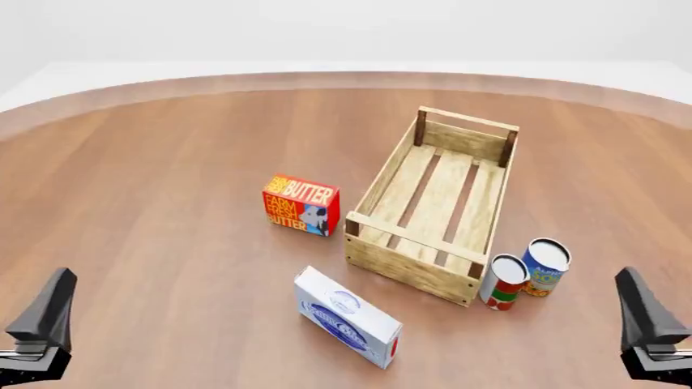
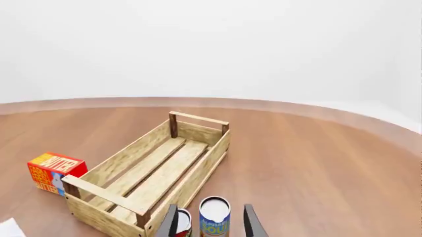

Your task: Pick up the ketchup, and put it in the wooden tray.

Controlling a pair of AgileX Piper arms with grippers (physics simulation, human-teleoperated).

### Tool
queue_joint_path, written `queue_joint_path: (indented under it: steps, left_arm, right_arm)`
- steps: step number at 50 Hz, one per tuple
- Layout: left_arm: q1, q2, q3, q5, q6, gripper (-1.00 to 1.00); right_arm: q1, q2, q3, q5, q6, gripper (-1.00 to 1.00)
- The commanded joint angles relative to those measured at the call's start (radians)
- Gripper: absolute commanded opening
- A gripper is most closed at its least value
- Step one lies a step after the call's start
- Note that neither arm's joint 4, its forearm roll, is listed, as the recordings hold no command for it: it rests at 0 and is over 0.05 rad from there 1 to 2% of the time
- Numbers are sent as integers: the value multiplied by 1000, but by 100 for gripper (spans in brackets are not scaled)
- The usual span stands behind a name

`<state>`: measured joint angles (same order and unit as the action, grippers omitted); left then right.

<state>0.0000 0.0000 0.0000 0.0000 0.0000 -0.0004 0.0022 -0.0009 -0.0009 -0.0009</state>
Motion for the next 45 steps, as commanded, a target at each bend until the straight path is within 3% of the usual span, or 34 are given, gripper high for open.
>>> queue_joint_path:
  steps: [1, 7, 16, 20, 24, 31, 37, 45]
  left_arm:
    - [0, 0, 0, 0, 0, 100]
    - [0, 0, 0, 0, 0, 100]
    - [0, 0, 0, 0, 0, 100]
    - [0, 0, 0, 0, 0, 100]
    - [0, 0, 0, 0, 0, 100]
    - [0, 0, 0, 0, 0, 100]
    - [0, 0, 0, 0, 0, 100]
    - [0, 0, 0, 0, 0, 100]
  right_arm:
    - [0, -1, 0, -13, -23, 100]
    - [37, 39, -6, -21, -83, 100]
    - [105, 131, -54, -8, -110, 100]
    - [139, 223, -56, -43, -78, 100]
    - [170, 285, -54, -75, -98, 100]
    - [277, 423, -102, -116, -99, 100]
    - [367, 512, -132, -147, -157, 100]
    - [494, 679, -173, -220, -142, 100]
